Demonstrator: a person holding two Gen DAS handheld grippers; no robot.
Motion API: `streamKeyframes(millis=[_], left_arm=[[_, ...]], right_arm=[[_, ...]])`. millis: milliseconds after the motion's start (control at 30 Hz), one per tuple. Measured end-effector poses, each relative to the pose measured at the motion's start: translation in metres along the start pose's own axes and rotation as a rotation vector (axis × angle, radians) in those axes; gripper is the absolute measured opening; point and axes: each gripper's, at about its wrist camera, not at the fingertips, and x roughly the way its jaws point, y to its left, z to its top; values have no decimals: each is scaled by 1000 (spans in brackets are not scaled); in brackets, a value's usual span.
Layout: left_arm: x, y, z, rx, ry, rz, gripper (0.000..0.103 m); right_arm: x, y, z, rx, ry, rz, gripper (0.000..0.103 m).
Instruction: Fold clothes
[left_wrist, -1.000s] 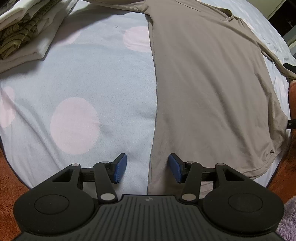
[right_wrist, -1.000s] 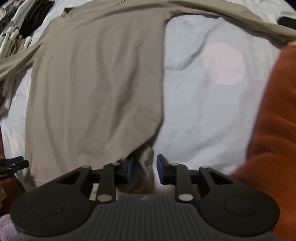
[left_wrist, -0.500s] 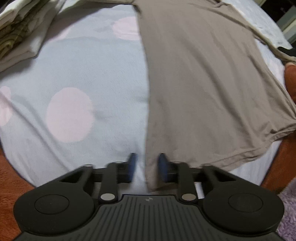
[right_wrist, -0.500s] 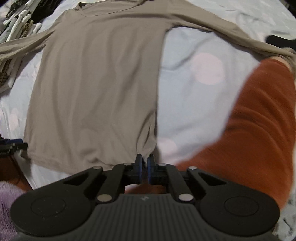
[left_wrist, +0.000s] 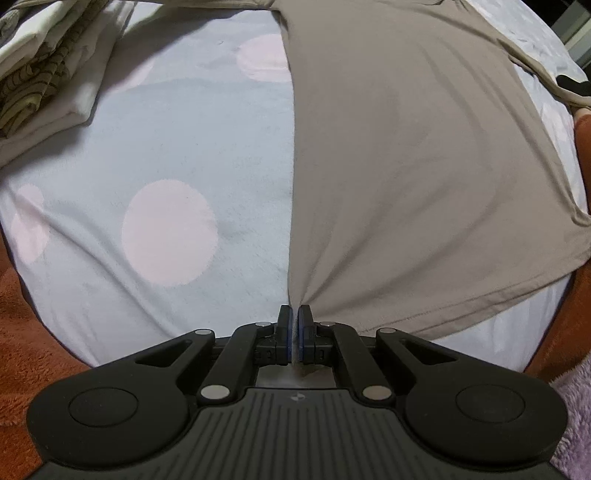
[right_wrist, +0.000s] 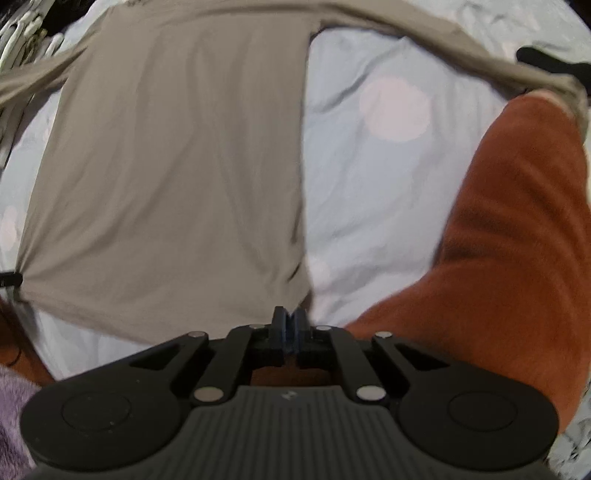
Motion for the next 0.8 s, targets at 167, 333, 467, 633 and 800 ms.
streamKeyframes(millis=[167, 333, 467, 633, 800], left_arm=[[4, -3, 0, 2, 5, 8, 4], [3, -1, -3, -13, 1, 0, 4], [4, -3, -4, -22, -3, -1, 5], [0, -5, -8, -21, -20, -25, 4], [-27, -1, -12, -21, -72, -75, 3]], right_arm=[[3, -4, 7, -63, 19, -67, 18], [26, 3, 7, -116, 109, 22, 33], [46, 12, 5, -129, 149, 46, 31], [38, 12, 1, -127, 137, 39, 7], [-17, 3, -7, -112, 63, 6, 6]])
